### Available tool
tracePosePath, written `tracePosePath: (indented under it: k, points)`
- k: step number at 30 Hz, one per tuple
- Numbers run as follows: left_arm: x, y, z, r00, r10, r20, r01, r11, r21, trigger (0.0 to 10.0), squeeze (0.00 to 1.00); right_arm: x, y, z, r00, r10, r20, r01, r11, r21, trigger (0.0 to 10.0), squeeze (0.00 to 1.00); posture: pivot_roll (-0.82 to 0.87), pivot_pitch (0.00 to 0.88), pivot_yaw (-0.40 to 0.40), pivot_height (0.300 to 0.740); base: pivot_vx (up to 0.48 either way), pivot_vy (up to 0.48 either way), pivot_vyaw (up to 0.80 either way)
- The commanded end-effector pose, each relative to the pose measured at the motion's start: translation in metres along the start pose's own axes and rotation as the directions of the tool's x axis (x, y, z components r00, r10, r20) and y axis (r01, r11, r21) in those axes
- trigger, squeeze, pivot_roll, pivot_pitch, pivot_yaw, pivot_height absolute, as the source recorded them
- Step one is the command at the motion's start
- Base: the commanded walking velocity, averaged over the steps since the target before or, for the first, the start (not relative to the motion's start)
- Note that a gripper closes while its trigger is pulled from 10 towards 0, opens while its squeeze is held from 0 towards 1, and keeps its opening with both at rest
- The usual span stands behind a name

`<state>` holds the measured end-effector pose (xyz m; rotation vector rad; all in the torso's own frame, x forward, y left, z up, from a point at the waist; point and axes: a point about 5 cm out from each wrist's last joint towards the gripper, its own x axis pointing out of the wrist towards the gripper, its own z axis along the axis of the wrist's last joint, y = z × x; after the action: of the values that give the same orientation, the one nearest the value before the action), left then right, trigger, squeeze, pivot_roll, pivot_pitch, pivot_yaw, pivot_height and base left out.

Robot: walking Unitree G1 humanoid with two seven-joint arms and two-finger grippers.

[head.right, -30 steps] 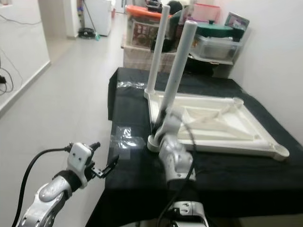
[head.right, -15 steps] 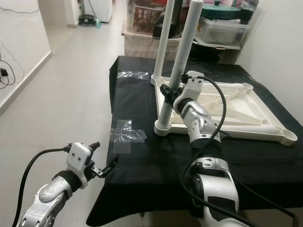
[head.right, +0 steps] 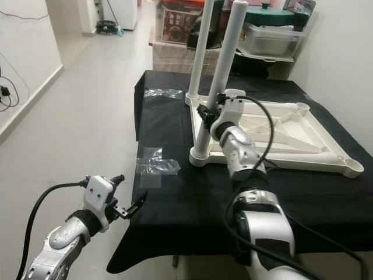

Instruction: Building children table

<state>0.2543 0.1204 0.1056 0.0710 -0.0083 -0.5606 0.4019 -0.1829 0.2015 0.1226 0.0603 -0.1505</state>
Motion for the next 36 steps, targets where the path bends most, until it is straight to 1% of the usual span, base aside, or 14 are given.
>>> tracePosePath:
  k: [1, 4, 10, 11, 13, 14, 19, 23, 24, 28, 29, 30, 34, 36]
  points:
    - [-0.001, 0.000, -0.002, 1.000, -0.006, -0.012, 0.005, 1.000, -0.006, 10.0, 0.00, -0.010, -0.037, -0.035, 0.942, -0.309, -0.132, 0.307, 0.951, -0.033, 0.0, 0.00, 0.09, 0.000, -0.120, 0.740, 0.000, 0.000, 0.00]
    - [-0.001, 0.000, -0.002, 1.000, -0.003, -0.012, 0.003, 1.000, -0.007, 10.0, 0.00, -0.027, -0.041, -0.049, 0.878, -0.456, -0.142, 0.452, 0.890, -0.059, 0.0, 0.00, 0.09, 0.000, -0.120, 0.740, 0.000, 0.000, 0.00]
    - [0.000, -0.002, -0.002, 1.000, -0.007, -0.012, 0.007, 1.000, -0.010, 10.0, 0.00, -0.056, 0.005, -0.062, 0.927, -0.347, -0.144, 0.351, 0.936, 0.004, 0.0, 0.00, 0.08, 0.000, -0.111, 0.740, 0.000, 0.000, 0.00]
    - [0.000, -0.001, -0.002, 1.000, -0.009, -0.011, 0.009, 1.000, -0.009, 10.0, 0.00, -0.054, 0.010, -0.056, 0.943, -0.308, -0.129, 0.312, 0.950, 0.010, 2.4, 0.00, 0.08, 0.000, -0.111, 0.740, 0.000, 0.000, 0.00]
    - [0.000, -0.001, -0.002, 1.000, -0.009, -0.011, 0.009, 1.000, -0.009, 10.0, 0.00, -0.054, 0.010, -0.056, 0.943, -0.308, -0.129, 0.312, 0.950, 0.010, 2.4, 0.00, 0.08, 0.000, -0.111, 0.740, 0.000, 0.000, 0.00]
    - [0.000, -0.001, -0.002, 1.000, -0.010, -0.010, 0.010, 1.000, -0.008, 10.0, 0.00, -0.051, 0.015, -0.048, 0.956, -0.268, -0.121, 0.273, 0.962, 0.020, 10.0, 0.00, 0.08, 0.000, -0.111, 0.740, 0.000, 0.000, 0.00]
    - [0.002, -0.001, -0.002, 1.000, -0.015, -0.005, 0.015, 1.000, -0.010, 10.0, 0.00, -0.047, 0.024, 0.004, 0.994, -0.073, 0.080, 0.071, 0.997, 0.038, 10.0, 0.00, 0.06, 0.000, -0.105, 0.740, 0.000, 0.000, 0.00]
    - [0.002, -0.004, -0.002, 1.000, -0.019, -0.004, 0.019, 1.000, -0.017, 10.0, 0.00, -0.053, 0.014, 0.013, 0.987, -0.103, 0.126, 0.100, 0.995, 0.026, 10.0, 0.00, 0.05, 0.000, -0.105, 0.740, 0.000, 0.000, 0.00]
    - [0.002, -0.005, -0.002, 1.000, -0.021, -0.004, 0.021, 1.000, -0.019, 10.0, 0.00, -0.055, 0.009, 0.012, 0.984, -0.116, 0.136, 0.113, 0.993, 0.027, 10.0, 1.00, 0.06, 0.000, -0.105, 0.740, 0.000, 0.000, 0.00]
    - [0.002, -0.005, -0.002, 1.000, -0.021, -0.005, 0.021, 1.000, -0.020, 10.0, 0.00, -0.055, 0.009, 0.012, 0.986, -0.104, 0.128, 0.101, 0.994, 0.028, 10.0, 1.00, 0.06, 0.000, -0.103, 0.740, 0.000, 0.000, 0.00]
    - [0.001, -0.004, -0.002, 1.000, -0.021, -0.006, 0.021, 1.000, -0.020, 10.0, 0.00, -0.055, 0.011, 0.012, 0.990, -0.079, 0.118, 0.076, 0.997, 0.031, 10.0, 0.42, 0.06, 0.000, -0.101, 0.740, 0.000, 0.000, 0.00]
    - [0.001, -0.003, -0.003, 1.000, -0.022, -0.008, 0.022, 1.000, -0.020, 10.0, 0.00, -0.054, 0.011, 0.014, 0.991, -0.063, 0.118, 0.060, 0.998, 0.027, 10.0, 0.00, 0.06, 0.000, -0.101, 0.740, 0.000, 0.000, 0.00]
    - [0.000, -0.003, -0.003, 1.000, -0.024, -0.011, 0.024, 1.000, -0.018, 10.0, 0.00, -0.047, 0.002, 0.024, 0.989, -0.015, 0.149, 0.012, 1.000, 0.021, 10.0, 0.00, 0.06, 0.000, -0.101, 0.740, 0.000, 0.000, 0.00]
    - [0.000, -0.002, -0.003, 1.000, -0.025, -0.011, 0.025, 1.000, -0.019, 10.0, 0.00, -0.042, 0.005, 0.032, 0.974, 0.165, 0.157, -0.171, 0.985, 0.029, 10.0, 0.00, 0.05, 0.000, -0.092, 0.740, 0.000, 0.000, 0.00]
